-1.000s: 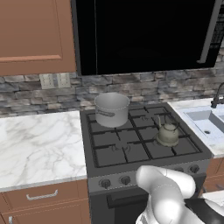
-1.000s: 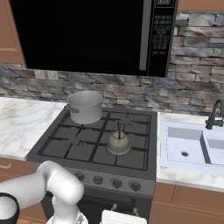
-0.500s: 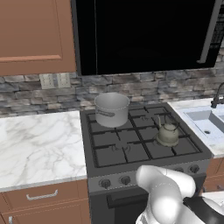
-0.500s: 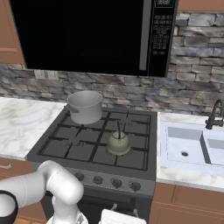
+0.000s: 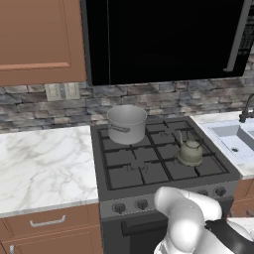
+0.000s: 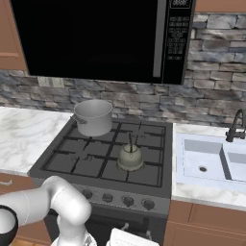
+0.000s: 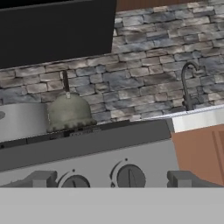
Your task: Pick the kettle from the counter and place it on a stove burner. Then turn the burner on.
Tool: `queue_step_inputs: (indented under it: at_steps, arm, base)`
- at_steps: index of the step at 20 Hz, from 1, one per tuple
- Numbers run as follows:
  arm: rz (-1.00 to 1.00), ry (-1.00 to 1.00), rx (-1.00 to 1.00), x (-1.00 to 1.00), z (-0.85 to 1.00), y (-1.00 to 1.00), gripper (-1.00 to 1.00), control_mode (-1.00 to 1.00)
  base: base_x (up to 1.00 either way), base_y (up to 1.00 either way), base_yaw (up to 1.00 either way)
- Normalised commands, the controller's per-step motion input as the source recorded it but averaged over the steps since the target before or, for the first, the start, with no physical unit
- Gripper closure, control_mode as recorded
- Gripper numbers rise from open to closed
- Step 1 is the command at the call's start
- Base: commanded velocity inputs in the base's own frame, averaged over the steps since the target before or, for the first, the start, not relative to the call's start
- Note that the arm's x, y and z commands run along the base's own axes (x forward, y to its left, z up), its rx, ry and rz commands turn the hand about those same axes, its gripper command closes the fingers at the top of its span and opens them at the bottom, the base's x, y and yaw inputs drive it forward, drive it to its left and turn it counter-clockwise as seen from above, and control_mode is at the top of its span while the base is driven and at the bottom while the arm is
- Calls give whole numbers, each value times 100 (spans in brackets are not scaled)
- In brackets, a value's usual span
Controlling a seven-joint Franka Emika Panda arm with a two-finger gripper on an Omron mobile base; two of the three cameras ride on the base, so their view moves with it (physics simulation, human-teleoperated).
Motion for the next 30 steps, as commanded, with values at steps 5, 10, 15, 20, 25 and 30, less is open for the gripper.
queue_step_inputs:
  at_steps: [5, 10, 15, 20, 25, 30]
  arm:
    - [0, 0, 0, 0, 0, 0, -100, -100]
    - [0, 0, 0, 12, 0, 0, -100, -100]
    - [0, 0, 0, 19, 0, 0, -100, -100]
    - [0, 0, 0, 22, 0, 0, -100, -100]
    - [0, 0, 0, 25, 0, 0, -100, -100]
    - [0, 0, 0, 25, 0, 0, -100, -100]
  base:
    - [0, 0, 0]
    - [0, 0, 0]
    - [0, 0, 0]
    - [0, 0, 0]
    - [0, 0, 0]
    - [0, 0, 0]
